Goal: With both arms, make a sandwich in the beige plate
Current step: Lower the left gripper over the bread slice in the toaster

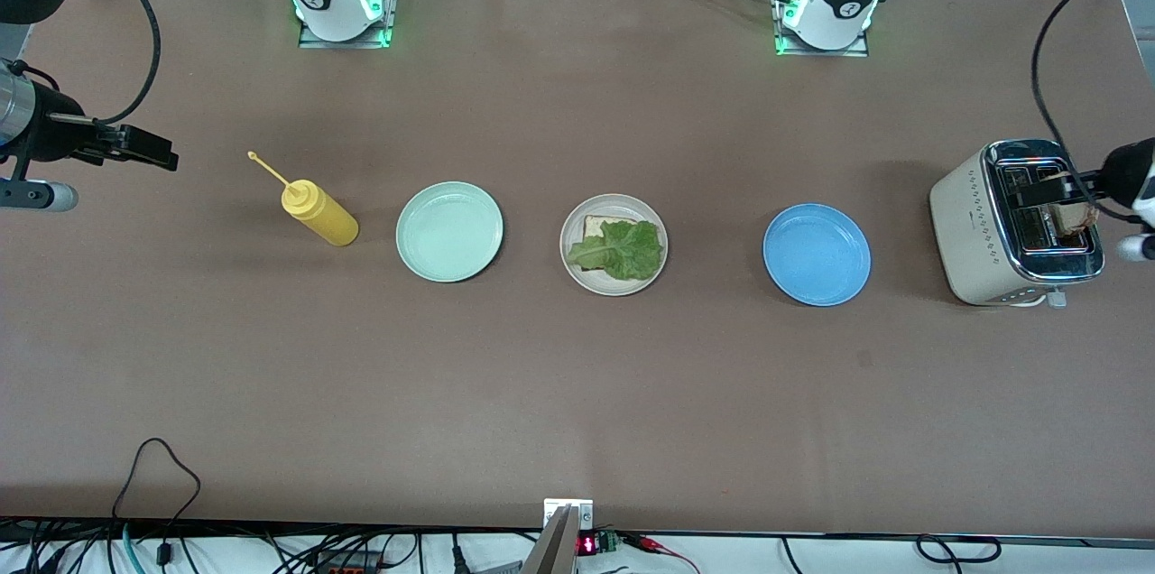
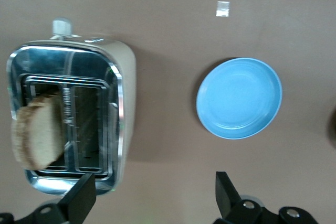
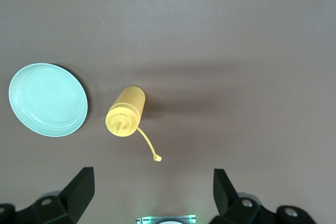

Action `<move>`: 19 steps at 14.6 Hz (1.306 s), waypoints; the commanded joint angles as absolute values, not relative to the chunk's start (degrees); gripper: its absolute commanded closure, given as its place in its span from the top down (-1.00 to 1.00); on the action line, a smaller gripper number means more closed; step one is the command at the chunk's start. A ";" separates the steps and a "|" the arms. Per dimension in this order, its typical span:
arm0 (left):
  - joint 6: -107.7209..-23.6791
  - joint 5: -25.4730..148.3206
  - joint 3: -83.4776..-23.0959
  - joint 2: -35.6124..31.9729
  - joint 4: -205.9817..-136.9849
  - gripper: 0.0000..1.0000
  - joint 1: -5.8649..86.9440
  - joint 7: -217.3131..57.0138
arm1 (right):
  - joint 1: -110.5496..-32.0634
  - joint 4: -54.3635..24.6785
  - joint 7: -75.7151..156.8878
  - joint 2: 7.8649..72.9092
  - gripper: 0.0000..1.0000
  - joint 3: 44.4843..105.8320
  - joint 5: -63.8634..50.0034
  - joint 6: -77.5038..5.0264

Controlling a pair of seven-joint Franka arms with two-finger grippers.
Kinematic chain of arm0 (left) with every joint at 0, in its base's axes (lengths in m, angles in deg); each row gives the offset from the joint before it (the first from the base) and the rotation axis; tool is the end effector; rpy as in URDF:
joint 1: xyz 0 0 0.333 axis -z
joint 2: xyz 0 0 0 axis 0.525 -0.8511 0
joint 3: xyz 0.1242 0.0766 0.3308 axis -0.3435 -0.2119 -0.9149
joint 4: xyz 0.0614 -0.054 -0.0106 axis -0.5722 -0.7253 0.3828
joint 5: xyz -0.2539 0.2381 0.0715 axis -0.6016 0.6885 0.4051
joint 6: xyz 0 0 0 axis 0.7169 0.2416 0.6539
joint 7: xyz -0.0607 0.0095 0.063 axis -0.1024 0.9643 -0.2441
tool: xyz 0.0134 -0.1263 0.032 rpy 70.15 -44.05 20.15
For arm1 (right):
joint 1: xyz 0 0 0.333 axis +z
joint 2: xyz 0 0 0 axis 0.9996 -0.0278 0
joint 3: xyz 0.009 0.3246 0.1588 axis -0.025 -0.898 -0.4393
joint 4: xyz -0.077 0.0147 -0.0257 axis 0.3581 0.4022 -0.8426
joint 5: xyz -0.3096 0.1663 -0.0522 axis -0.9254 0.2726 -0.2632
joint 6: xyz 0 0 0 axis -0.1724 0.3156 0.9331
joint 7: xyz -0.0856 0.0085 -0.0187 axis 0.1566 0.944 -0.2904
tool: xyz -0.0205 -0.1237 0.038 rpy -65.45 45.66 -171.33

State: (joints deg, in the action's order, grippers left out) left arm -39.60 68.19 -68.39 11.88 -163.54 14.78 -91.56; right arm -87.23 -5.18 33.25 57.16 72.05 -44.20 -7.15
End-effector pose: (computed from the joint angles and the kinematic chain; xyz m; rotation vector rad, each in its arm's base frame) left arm 0.5519 0.1328 0.5223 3.0299 0.2404 -0.3215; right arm 0.5416 -0.0105 0.5851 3.1169 -0.0944 -0.2617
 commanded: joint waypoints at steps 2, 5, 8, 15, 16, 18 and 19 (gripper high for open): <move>-41.16 68.57 -68.10 8.34 -161.94 1.00 8.30 -100.64 | -87.09 -4.94 33.01 57.35 1.00 71.91 -44.74 -7.01; -43.80 71.46 -68.10 3.60 -161.95 1.00 4.08 -105.31 | -87.09 -5.03 33.01 57.43 1.00 71.82 -44.74 -6.75; -45.13 71.56 -68.10 1.57 -162.03 1.00 2.58 -107.69 | -87.17 -5.03 33.01 57.44 1.00 71.91 -44.74 -6.58; -44.69 71.91 -68.18 -0.46 -162.56 1.00 1.26 -107.87 | -86.91 -5.12 32.05 57.52 1.00 71.64 -44.74 -6.31; -44.69 72.00 -68.18 -0.46 -162.39 0.96 1.34 -107.70 | -87.00 -5.12 31.17 57.52 1.00 71.64 -44.74 -6.31; -44.60 72.09 -68.18 -0.46 -162.39 0.75 1.61 -107.26 | -87.09 -5.12 30.98 57.52 1.00 71.64 -44.74 -6.22; -44.60 72.00 -68.18 -0.46 -162.47 0.66 1.43 -107.34 | -87.17 -5.20 30.90 57.52 1.00 71.64 -44.74 -5.96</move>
